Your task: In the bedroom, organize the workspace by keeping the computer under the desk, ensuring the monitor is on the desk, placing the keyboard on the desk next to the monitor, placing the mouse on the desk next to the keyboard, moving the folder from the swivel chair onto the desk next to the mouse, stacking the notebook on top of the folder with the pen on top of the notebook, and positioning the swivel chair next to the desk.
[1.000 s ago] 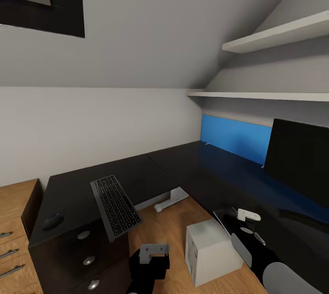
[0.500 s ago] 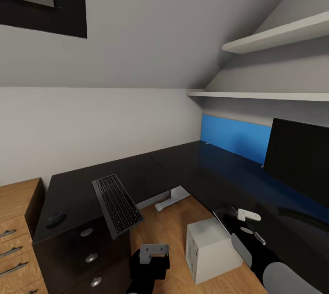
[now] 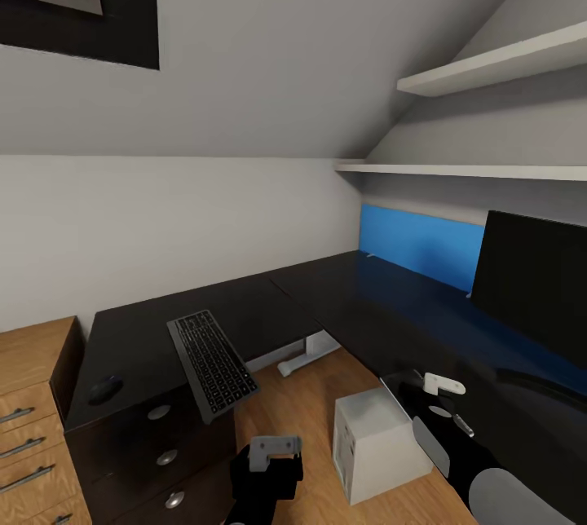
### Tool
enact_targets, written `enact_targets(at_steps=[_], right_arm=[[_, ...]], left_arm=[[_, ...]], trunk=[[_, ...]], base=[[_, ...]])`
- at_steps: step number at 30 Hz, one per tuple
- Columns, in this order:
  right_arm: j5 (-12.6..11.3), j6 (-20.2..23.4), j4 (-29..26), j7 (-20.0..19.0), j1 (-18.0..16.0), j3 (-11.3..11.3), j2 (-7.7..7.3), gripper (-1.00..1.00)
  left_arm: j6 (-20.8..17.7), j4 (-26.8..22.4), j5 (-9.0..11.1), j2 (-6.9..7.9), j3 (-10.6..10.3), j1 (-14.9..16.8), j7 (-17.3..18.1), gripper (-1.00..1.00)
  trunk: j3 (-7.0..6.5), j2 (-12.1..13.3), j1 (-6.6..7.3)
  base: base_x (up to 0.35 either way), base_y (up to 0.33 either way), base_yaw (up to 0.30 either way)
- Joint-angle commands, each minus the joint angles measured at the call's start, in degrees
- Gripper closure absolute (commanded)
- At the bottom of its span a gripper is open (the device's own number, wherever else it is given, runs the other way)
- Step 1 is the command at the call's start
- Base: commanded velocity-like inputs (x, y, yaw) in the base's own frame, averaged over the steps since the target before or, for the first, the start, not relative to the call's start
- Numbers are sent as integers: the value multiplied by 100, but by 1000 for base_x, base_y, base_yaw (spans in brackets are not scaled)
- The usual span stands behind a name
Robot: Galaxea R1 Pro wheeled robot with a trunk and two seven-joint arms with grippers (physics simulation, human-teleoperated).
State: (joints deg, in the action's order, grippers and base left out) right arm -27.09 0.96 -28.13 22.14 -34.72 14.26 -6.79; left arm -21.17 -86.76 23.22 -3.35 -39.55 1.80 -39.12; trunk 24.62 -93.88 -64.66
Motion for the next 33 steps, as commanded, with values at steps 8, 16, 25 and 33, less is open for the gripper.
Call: enact_targets(at_steps=[8, 16, 25, 33], right_arm=[[-121, 9, 146, 36, 3, 42, -6, -100], [-121, -5, 136, 43, 1, 42, -6, -100], [-121, -8, 131, 44, 1, 42, -6, -100], [-121, -67, 116, 50, 3, 42, -6, -100]], left_arm=[[-19, -6, 34, -6, -8, 7, -44, -100], [-19, -4, 33, -8, -12, 6, -44, -100], [-19, -1, 27, -8, -17, 6, -44, -100], [-19, -7, 25, -8, -21, 6, -44, -100]], trunk=[[-135, 318, 175], [-279, 639, 351], [-440, 999, 549], [-584, 1320, 725]], base=[[0, 0, 0], [0, 0, 0], [0, 0, 0], [0, 0, 0]])
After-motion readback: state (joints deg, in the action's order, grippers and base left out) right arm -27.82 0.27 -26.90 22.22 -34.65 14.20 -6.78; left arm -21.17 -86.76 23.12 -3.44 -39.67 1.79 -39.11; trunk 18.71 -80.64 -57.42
